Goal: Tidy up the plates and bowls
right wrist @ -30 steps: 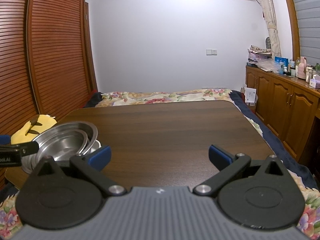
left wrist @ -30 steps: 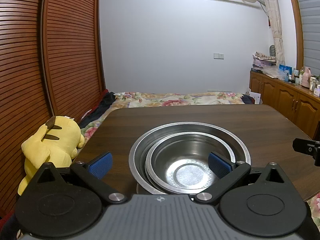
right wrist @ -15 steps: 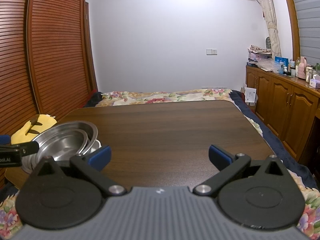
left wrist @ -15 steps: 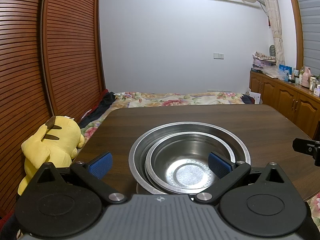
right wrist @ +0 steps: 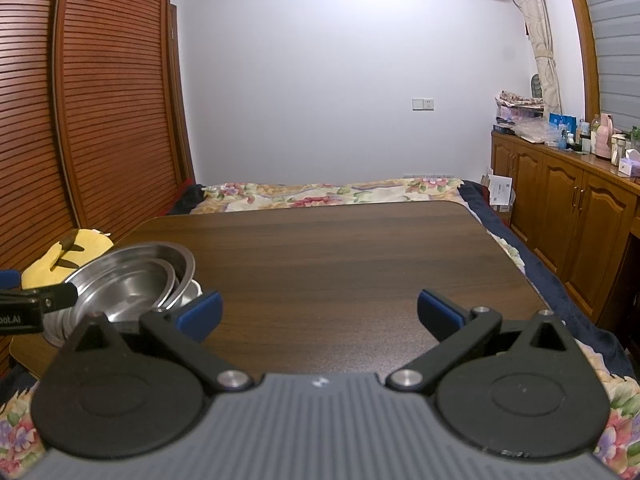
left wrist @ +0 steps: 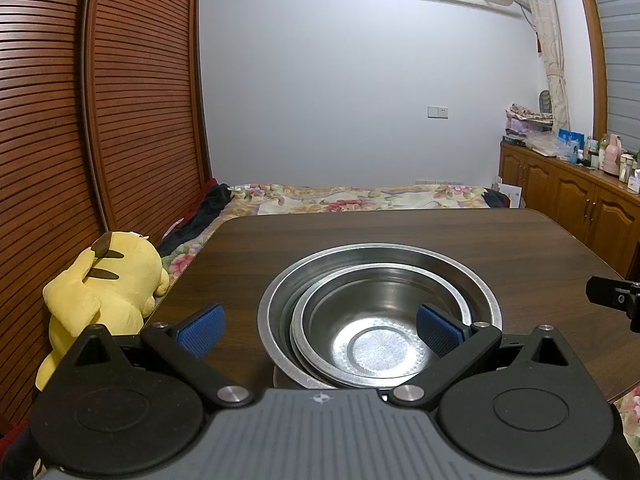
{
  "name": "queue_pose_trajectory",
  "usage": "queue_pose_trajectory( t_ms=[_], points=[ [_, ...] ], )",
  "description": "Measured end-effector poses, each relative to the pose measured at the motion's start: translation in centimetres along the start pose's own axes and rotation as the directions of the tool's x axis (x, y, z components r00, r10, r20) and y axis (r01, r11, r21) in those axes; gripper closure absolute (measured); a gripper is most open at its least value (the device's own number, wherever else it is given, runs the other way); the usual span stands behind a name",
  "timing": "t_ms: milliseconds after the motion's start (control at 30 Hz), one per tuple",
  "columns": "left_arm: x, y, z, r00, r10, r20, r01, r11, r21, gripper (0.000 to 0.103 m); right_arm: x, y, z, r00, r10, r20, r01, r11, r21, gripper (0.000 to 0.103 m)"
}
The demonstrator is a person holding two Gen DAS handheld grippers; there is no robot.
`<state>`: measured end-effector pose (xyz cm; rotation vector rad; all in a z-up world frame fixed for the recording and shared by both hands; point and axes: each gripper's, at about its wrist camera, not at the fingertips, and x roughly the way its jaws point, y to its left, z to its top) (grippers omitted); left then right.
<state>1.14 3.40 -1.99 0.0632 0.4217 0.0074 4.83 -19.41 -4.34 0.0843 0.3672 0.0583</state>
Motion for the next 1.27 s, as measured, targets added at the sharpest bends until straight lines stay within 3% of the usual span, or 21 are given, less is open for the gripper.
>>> queue_pose_trajectory(
  t_ms=[1267],
  points=[
    [-0.31, -0.44, -0.03, 1.000, -0.005, -0.005, 0.005, 1.000, 0.001, 0.000, 0.22, 0.33, -0.01, 1.000, -0.012, 0.000, 0.012, 1.000, 0.007, 0.000]
  ],
)
